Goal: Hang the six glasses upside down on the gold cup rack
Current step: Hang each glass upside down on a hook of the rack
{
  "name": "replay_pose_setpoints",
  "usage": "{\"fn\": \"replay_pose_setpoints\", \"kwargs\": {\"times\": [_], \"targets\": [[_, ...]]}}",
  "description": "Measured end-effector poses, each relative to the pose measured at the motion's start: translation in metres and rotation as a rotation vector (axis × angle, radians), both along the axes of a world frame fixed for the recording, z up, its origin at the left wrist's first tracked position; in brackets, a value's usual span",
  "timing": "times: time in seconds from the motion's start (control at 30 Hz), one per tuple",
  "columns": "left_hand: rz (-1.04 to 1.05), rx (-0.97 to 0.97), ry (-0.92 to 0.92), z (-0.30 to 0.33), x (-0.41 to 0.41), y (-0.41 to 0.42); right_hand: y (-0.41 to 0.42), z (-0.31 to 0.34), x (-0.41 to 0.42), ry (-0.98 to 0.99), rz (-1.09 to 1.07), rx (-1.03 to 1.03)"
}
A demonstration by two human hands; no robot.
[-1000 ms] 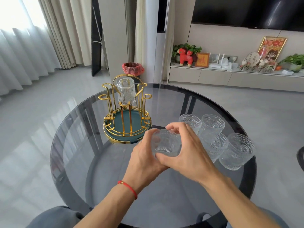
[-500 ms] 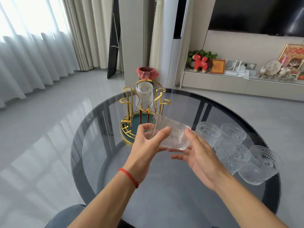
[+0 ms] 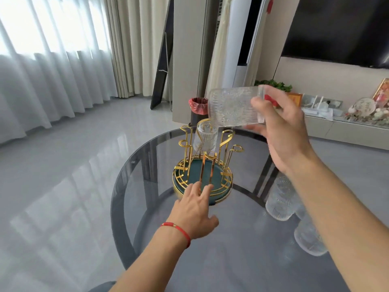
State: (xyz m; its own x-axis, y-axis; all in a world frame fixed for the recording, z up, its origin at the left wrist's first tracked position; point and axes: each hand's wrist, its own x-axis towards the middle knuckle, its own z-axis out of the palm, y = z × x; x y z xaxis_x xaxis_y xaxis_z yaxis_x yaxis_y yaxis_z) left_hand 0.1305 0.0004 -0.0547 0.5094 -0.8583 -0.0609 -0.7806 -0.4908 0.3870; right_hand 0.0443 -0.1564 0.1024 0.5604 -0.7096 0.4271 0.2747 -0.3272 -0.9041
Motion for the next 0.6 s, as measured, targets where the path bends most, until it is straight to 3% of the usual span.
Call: {"fn": "replay_pose_setpoints", "kwargs": {"times": [0.13, 0.4, 0.6], "targets": [[-0.026, 0.124, -0.030, -0.004, 0.005, 0.003, 0.007, 0.024, 0.066, 0.201, -0.042, -0.230], [-0.013, 0.146, -0.066, -0.003, 0.009, 0.000, 0.001, 0.017, 0.148, 0.541, -0.101, -0.628], [0.000, 0.168, -0.084, -0.003, 0.007, -0.004, -0.013, 0.007, 0.166, 0.766, -0.057, -0.696]]}}
